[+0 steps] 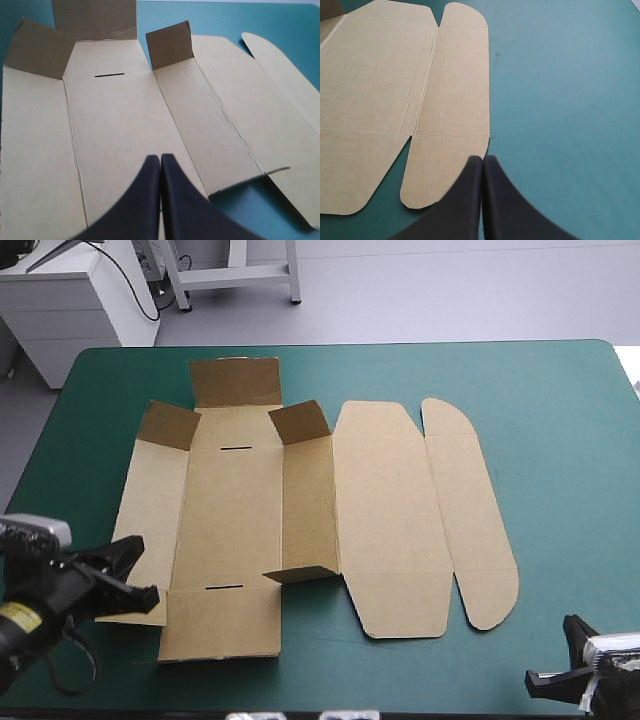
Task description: Fold the box
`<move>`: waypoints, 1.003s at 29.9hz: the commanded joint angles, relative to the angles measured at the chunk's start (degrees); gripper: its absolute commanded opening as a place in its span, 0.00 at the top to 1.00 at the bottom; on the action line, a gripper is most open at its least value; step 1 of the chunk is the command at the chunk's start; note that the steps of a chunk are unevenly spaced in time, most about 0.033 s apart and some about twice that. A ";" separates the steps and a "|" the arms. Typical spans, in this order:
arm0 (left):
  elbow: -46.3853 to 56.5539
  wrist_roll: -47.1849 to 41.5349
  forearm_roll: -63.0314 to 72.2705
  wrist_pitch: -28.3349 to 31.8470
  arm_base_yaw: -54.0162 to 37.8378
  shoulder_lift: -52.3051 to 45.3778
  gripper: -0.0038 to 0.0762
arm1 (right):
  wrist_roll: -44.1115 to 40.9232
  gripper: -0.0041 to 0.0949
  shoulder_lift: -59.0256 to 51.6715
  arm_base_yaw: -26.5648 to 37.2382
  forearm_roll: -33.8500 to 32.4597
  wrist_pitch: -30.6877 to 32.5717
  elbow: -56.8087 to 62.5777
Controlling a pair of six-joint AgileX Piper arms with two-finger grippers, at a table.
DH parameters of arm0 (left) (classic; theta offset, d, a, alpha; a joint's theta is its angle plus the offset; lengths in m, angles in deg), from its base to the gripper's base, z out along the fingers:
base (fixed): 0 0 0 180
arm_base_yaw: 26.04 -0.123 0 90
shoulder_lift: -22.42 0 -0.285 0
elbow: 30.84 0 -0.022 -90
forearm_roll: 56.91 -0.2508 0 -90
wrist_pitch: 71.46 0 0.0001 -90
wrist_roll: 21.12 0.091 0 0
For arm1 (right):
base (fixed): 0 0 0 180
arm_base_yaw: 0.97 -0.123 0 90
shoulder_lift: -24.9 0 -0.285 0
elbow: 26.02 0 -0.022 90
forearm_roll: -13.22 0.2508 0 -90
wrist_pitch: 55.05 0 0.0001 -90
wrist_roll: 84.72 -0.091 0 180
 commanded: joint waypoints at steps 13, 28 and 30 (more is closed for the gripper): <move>-15.98 -2.38 -0.96 3.88 -4.69 33.61 0.96 | 0.44 0.98 -0.68 -0.11 -0.06 -3.86 -1.76; -17.22 12.53 10.33 -8.86 -35.85 40.44 0.96 | 0.20 0.98 -0.68 -0.11 -0.06 -3.86 -1.76; -17.22 14.90 12.71 -11.22 -38.71 41.99 0.96 | 0.20 0.98 -0.68 -0.11 -0.06 -3.86 -1.76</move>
